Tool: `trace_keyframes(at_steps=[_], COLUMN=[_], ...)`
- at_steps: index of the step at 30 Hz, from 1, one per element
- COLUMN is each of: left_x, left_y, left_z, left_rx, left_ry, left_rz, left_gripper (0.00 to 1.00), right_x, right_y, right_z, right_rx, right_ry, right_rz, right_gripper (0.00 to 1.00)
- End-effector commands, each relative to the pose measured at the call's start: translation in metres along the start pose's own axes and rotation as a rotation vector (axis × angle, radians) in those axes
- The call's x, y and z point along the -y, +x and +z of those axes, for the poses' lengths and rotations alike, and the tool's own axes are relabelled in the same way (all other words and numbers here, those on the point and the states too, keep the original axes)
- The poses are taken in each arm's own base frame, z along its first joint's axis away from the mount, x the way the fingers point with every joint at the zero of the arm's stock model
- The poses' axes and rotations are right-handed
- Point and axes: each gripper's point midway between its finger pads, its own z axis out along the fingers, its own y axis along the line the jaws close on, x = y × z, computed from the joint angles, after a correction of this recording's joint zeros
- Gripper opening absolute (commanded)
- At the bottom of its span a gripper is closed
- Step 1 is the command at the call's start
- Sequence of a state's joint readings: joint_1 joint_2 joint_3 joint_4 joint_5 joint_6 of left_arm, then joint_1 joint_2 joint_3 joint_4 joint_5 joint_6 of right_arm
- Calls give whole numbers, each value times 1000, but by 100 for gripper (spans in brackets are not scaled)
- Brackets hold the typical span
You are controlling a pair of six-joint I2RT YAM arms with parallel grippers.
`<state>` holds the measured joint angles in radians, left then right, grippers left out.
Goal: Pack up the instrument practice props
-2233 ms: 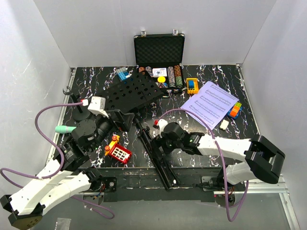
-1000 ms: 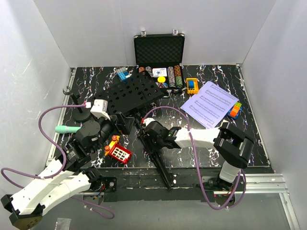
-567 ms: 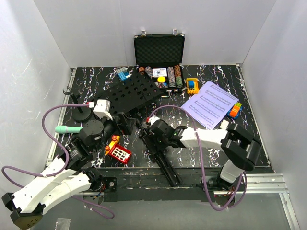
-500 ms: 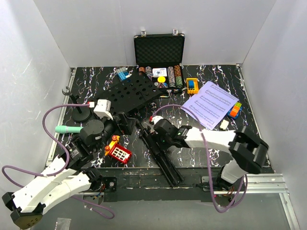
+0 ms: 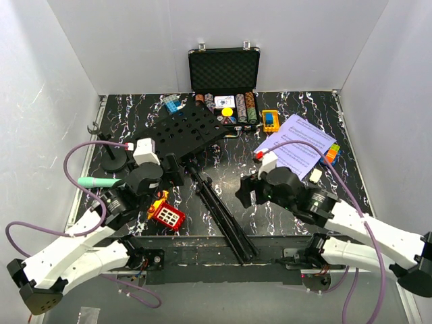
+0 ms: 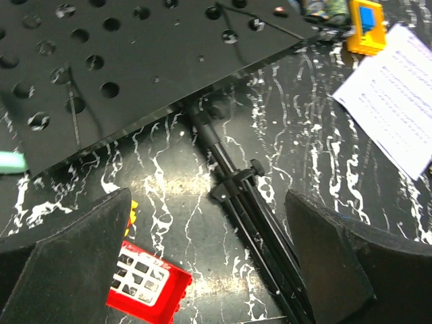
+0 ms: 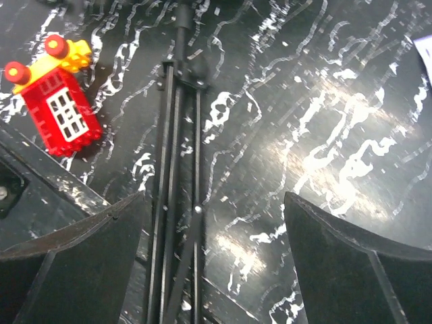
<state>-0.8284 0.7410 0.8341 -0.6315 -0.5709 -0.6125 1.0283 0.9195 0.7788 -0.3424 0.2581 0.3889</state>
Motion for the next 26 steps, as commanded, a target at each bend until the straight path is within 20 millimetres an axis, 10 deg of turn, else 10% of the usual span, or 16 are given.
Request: trace_keyframes(at_steps=[1,26], left_x=[-21,-31], left_y=[-6,3], left_z=[-1,0], left_rx=[9,-17], left_ry=[-163,-234], left_rz=[-80,-100], left_gripper=[98,98], right_x=[27,51], right_y=[1,-31], right_z=[-16,-46], right_rx=[92,290], right_ry=[79,153], right_rz=[60,136], right_gripper=[91,93])
